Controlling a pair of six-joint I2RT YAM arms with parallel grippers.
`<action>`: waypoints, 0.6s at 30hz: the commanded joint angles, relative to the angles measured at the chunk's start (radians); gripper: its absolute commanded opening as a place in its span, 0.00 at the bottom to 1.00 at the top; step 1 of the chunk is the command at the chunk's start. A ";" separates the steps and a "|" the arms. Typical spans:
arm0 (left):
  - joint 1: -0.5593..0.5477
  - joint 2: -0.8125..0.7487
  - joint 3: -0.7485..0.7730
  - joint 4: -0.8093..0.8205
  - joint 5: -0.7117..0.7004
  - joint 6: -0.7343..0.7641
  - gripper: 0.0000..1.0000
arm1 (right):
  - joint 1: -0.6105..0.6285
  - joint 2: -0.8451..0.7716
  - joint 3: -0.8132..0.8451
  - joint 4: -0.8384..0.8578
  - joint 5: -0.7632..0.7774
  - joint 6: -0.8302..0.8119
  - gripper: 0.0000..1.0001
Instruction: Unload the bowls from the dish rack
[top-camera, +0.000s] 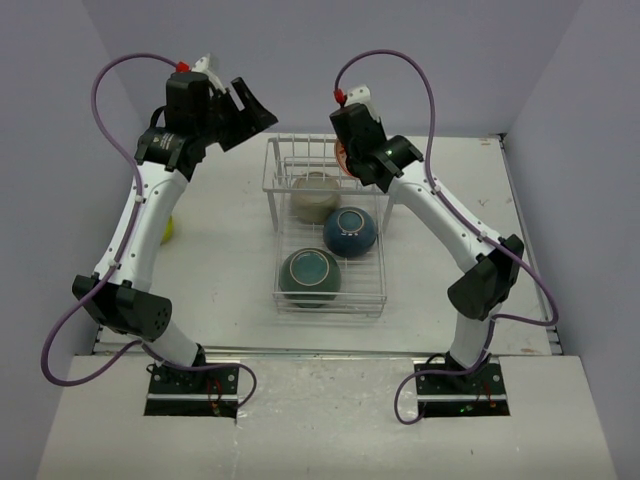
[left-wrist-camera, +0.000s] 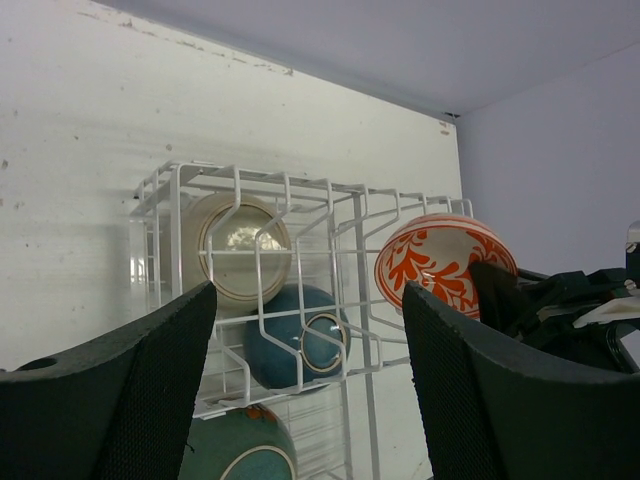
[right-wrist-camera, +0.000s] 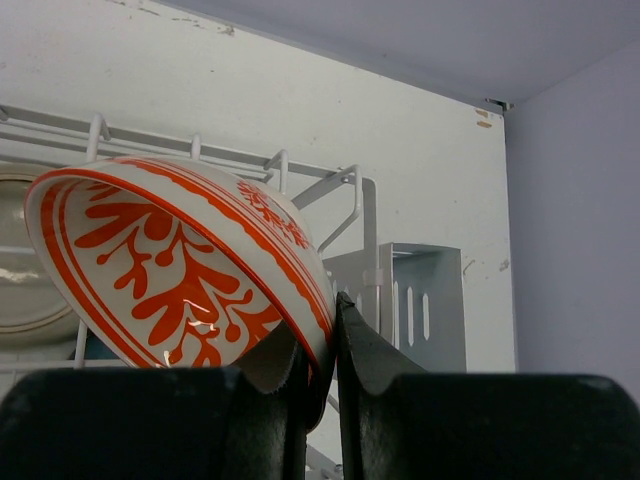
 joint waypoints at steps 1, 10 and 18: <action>0.007 -0.011 -0.002 0.048 0.023 -0.008 0.76 | 0.017 -0.016 0.043 0.033 0.066 0.032 0.00; 0.007 0.002 -0.034 0.077 0.031 -0.019 0.76 | 0.040 0.001 0.018 0.128 0.220 -0.089 0.00; 0.009 -0.009 -0.088 0.106 0.042 -0.025 0.76 | 0.047 -0.011 -0.031 0.269 0.309 -0.175 0.00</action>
